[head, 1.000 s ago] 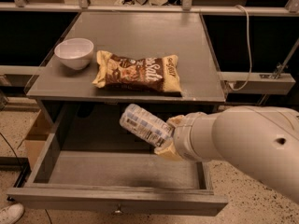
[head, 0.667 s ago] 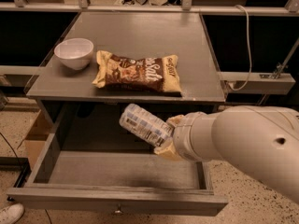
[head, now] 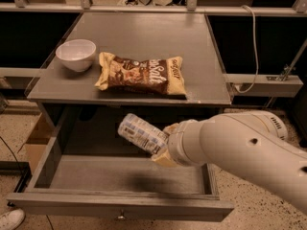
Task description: Place blue plastic bottle into top drawer
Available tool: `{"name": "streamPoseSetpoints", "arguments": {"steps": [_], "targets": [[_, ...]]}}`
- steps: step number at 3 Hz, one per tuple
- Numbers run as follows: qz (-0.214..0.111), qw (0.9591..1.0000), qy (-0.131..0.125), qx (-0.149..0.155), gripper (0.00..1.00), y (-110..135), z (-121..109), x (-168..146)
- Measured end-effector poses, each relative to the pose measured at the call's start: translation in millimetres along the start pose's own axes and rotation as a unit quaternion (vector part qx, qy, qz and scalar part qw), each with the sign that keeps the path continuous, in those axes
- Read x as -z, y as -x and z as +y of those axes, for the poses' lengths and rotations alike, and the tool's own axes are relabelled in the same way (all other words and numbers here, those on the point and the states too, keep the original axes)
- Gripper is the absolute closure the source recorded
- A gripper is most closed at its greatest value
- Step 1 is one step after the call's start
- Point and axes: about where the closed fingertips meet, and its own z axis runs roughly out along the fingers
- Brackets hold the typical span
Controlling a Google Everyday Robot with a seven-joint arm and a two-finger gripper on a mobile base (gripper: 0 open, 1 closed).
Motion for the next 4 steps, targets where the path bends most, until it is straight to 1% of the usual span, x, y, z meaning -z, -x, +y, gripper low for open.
{"name": "streamPoseSetpoints", "arguments": {"steps": [1, 2, 4], "targets": [[-0.004, 0.9997, 0.023, 0.000, 1.00, 2, 4, -21], [-0.004, 0.9997, 0.024, 0.000, 1.00, 2, 4, -22], [0.003, 0.9980, 0.062, -0.008, 1.00, -4, 21, -57]]}}
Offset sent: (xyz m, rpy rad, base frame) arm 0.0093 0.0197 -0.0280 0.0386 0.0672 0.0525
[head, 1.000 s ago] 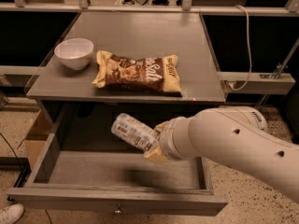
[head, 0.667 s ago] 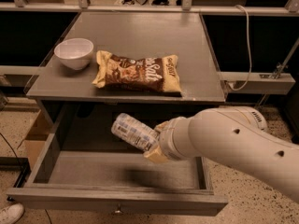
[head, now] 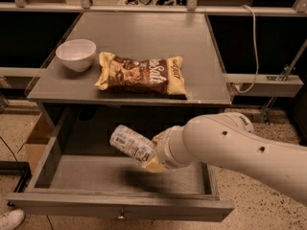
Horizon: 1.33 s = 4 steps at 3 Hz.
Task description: Place blue plastic bottle into top drawer
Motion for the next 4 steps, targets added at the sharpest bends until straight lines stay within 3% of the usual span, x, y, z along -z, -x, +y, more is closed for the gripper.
{"name": "streamPoseSetpoints", "arguments": {"steps": [1, 2, 4], "targets": [[0.002, 0.9998, 0.018, -0.007, 1.00, -6, 6, -18], [0.002, 0.9998, 0.018, -0.007, 1.00, -6, 6, -18], [0.018, 0.9985, 0.051, -0.001, 1.00, -7, 5, -71]]}}
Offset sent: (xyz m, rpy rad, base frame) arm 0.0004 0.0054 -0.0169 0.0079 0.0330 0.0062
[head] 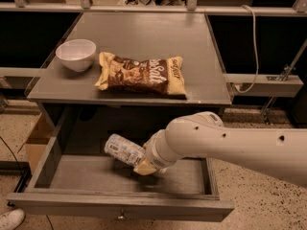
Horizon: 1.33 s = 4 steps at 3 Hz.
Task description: Place blue plastic bottle into top drawer
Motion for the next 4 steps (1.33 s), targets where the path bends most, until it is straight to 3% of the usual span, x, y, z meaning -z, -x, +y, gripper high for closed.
{"name": "streamPoseSetpoints", "arguments": {"steps": [1, 2, 3, 4], "targets": [[0.000, 1.0000, 0.000, 0.000, 1.00, 0, 0, 0], [0.005, 0.9991, 0.023, -0.037, 1.00, -19, 15, -34], [0.005, 0.9990, 0.023, -0.037, 0.97, -19, 15, -34], [0.005, 0.9990, 0.023, -0.037, 0.75, -19, 15, -34]]}}
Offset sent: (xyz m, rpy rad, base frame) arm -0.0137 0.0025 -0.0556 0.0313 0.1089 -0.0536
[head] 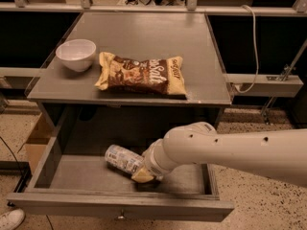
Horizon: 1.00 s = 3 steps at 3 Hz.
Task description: Place blue plastic bottle into top drawer
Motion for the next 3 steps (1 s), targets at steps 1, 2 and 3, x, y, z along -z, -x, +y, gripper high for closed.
{"name": "streamPoseSetpoints", "arguments": {"steps": [1, 2, 3], "targets": [[0.000, 1.0000, 0.000, 0.000, 0.43, 0.0, 0.0, 0.0], [0.000, 1.0000, 0.000, 0.000, 0.20, 0.0, 0.0, 0.0], [0.000, 1.0000, 0.000, 0.000, 0.00, 0.1, 0.0, 0.0]]}}
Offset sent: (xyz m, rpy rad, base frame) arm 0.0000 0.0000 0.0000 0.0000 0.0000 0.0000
